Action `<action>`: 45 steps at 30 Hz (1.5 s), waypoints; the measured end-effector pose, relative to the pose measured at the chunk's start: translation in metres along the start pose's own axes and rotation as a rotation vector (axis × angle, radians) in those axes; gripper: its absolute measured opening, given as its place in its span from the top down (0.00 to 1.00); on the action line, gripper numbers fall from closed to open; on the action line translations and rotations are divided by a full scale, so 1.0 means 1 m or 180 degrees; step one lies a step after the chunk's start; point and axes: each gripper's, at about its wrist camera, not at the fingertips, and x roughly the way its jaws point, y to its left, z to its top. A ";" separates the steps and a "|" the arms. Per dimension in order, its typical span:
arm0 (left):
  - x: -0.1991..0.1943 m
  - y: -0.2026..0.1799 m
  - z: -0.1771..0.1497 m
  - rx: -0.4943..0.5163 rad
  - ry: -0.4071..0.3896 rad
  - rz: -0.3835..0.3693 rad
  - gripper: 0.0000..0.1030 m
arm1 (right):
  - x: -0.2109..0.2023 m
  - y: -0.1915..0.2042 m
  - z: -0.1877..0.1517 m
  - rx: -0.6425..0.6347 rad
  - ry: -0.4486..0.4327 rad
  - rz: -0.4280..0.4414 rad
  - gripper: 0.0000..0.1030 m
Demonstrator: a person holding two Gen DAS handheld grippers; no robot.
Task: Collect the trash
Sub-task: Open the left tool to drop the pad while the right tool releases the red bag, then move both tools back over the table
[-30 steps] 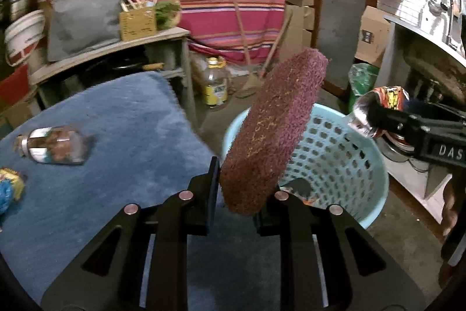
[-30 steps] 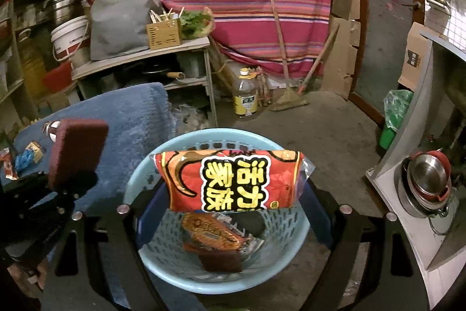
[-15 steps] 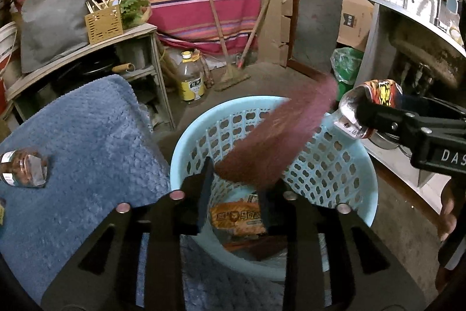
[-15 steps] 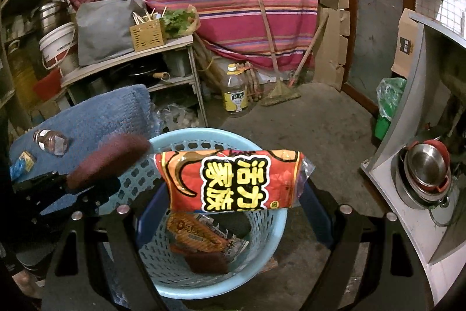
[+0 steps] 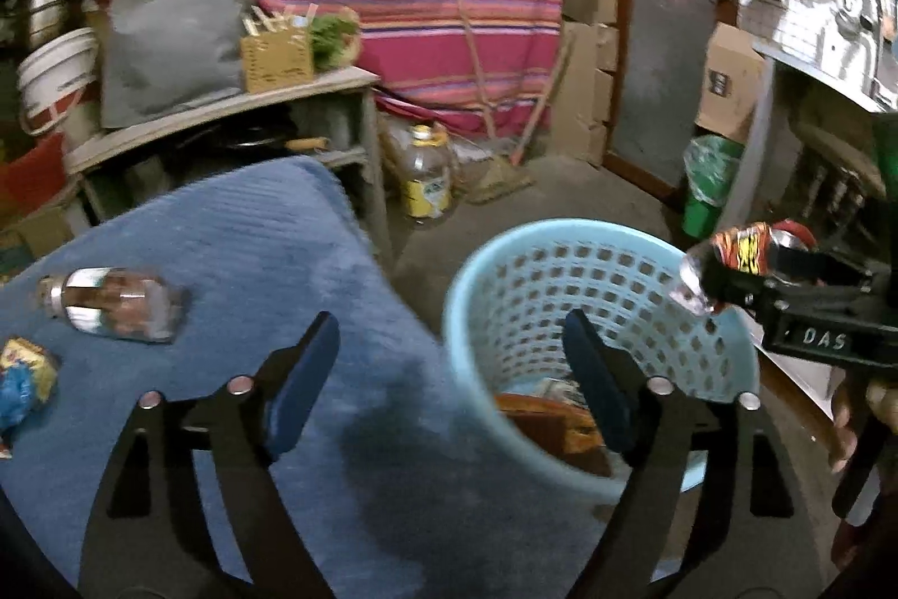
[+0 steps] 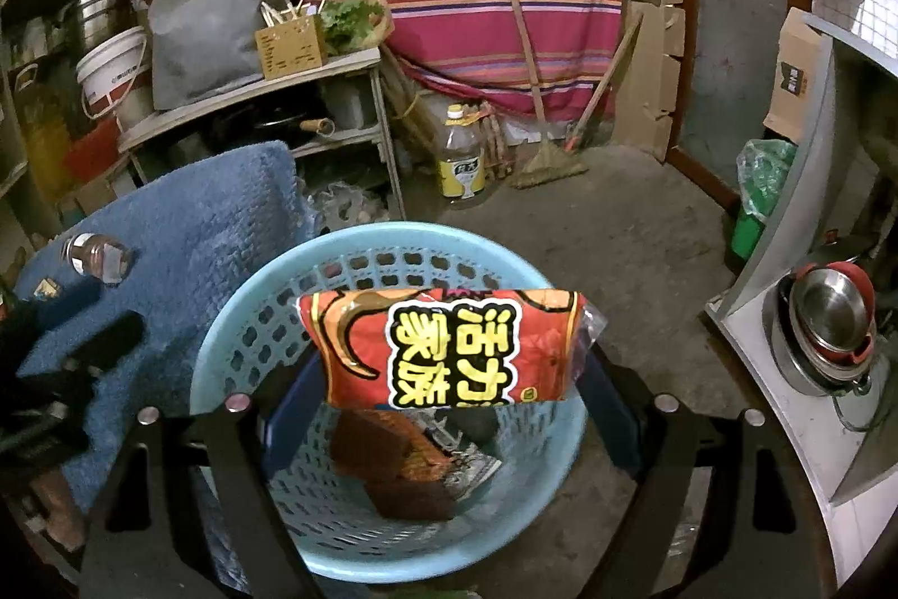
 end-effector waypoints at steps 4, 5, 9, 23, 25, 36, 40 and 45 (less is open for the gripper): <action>-0.018 0.026 0.000 -0.0056 -0.0098 0.0211 0.12 | 0.008 0.014 0.001 0.0012 0.0033 0.0021 0.18; -0.021 0.031 0.000 -0.0067 -0.0113 0.0243 0.12 | 0.011 0.017 0.001 0.0039 0.0037 0.0023 0.15; -0.036 0.059 -0.003 -0.0190 -0.0147 0.0335 0.10 | 0.023 0.023 0.003 0.0158 0.0148 0.0017 0.10; -0.068 0.141 -0.029 -0.0426 -0.0173 0.0616 0.05 | 0.029 0.058 -0.008 0.0319 0.0105 -0.0102 0.04; -0.074 0.156 -0.035 -0.0443 -0.0178 0.0677 0.05 | 0.020 0.078 -0.008 0.0229 -0.0017 -0.0067 0.04; -0.112 0.243 -0.065 -0.0544 -0.0280 0.1259 0.05 | -0.018 0.214 -0.026 -0.0392 -0.0462 0.0458 0.04; -0.121 0.284 -0.083 -0.0692 -0.0246 0.1441 0.05 | -0.012 0.246 -0.037 -0.0563 -0.0380 0.0531 0.04; -0.122 0.332 -0.096 -0.0950 -0.0083 0.1551 0.05 | 0.000 0.270 -0.042 -0.0664 -0.0295 0.0565 0.04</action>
